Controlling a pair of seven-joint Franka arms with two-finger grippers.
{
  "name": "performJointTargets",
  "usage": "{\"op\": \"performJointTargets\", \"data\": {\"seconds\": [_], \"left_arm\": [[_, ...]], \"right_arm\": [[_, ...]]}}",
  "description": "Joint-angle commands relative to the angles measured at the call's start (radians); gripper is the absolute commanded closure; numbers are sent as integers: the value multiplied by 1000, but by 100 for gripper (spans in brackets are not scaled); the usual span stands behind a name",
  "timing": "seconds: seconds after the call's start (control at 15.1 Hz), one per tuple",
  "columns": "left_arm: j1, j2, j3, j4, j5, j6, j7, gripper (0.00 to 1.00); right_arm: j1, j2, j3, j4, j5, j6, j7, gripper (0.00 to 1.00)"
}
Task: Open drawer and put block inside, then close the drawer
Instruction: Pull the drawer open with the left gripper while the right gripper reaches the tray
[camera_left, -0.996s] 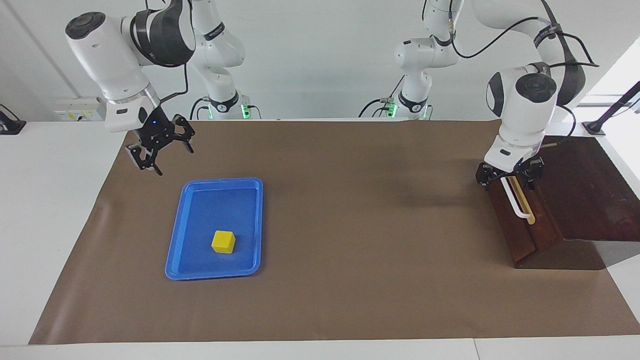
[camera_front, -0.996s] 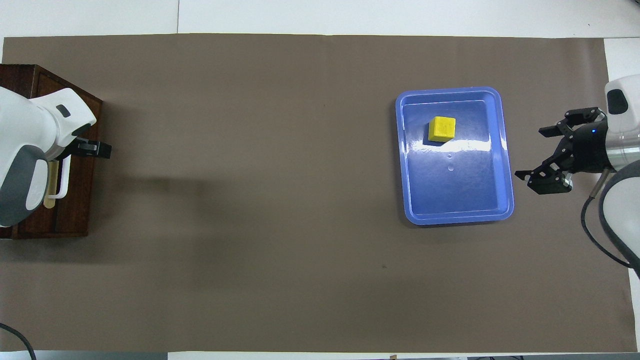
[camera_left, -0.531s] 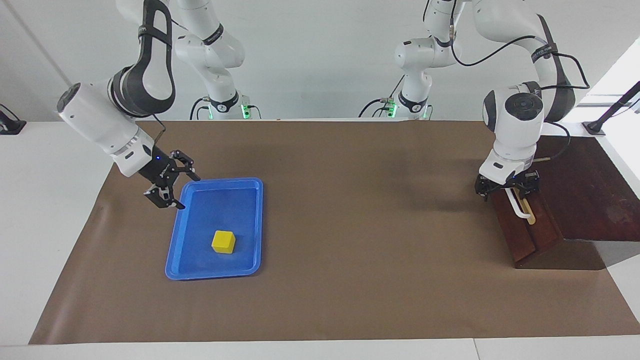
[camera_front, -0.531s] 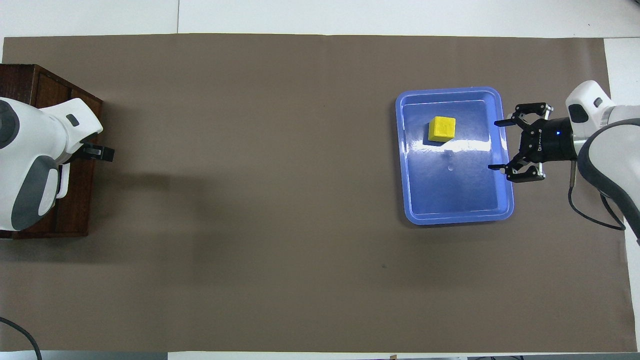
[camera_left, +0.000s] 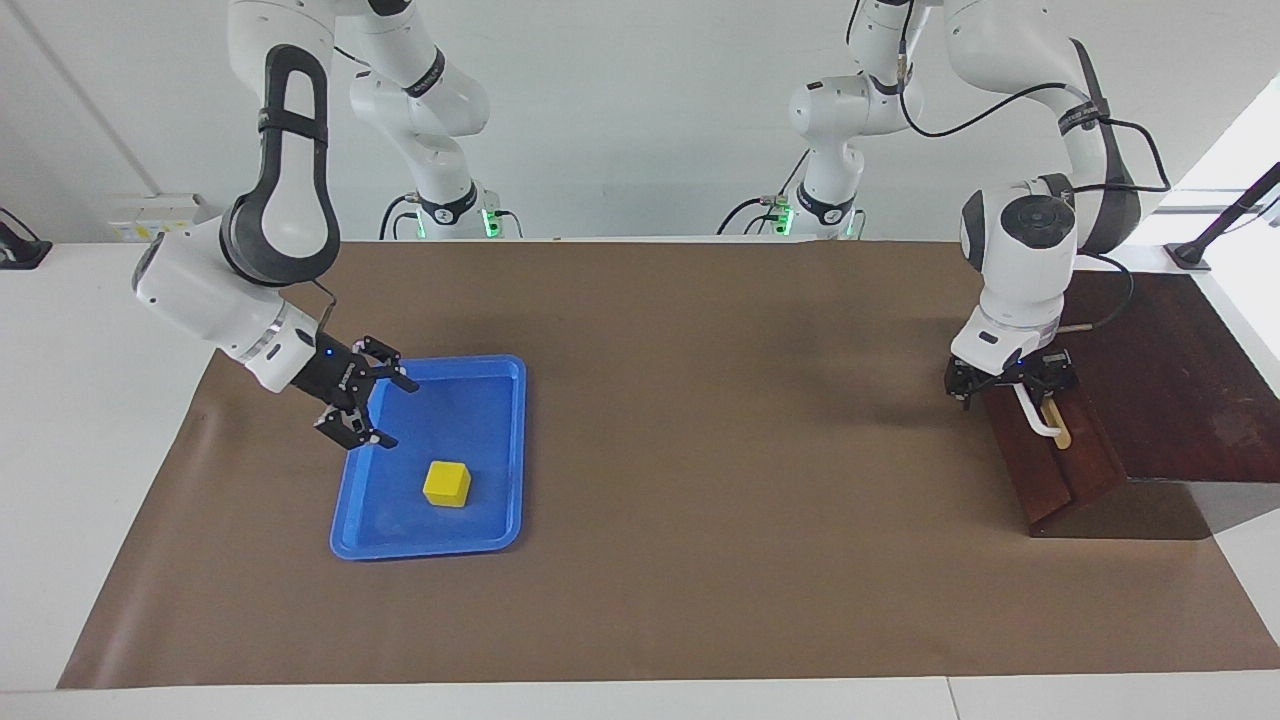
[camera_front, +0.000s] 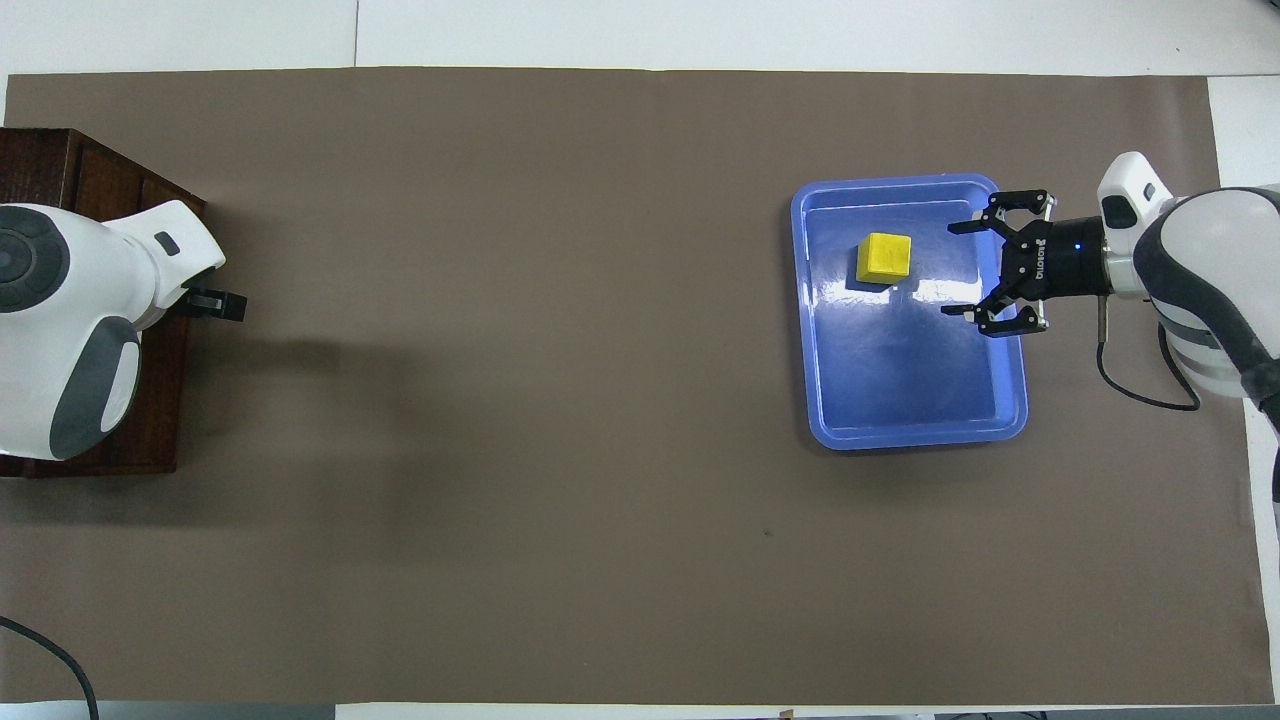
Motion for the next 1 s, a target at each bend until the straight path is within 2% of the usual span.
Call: {"op": "performJointTargets", "data": {"seconds": [0.0,0.13,0.33,0.53,0.66,0.93], "left_arm": [[-75,1,4,-4,12,13,-105,0],[-124,1,4,-4,-6,5,-208,0],[-179,1,4,9,-46,-27,-257,0],[-230,3,4,25,-87,-46,-297,0],[-238,3,4,25,-89,-47,-328,0],[-251,1,4,28,-97,-55,-339,0]], "right_arm": [[-7,75,8,64,46,-24,-20,0],[-2,107,8,110,34,-17,-28,0],[12,126,8,150,28,-3,-51,0],[16,130,10,140,37,-2,-56,0],[18,130,10,102,37,15,-76,0],[22,130,10,94,42,49,-97,0]]}}
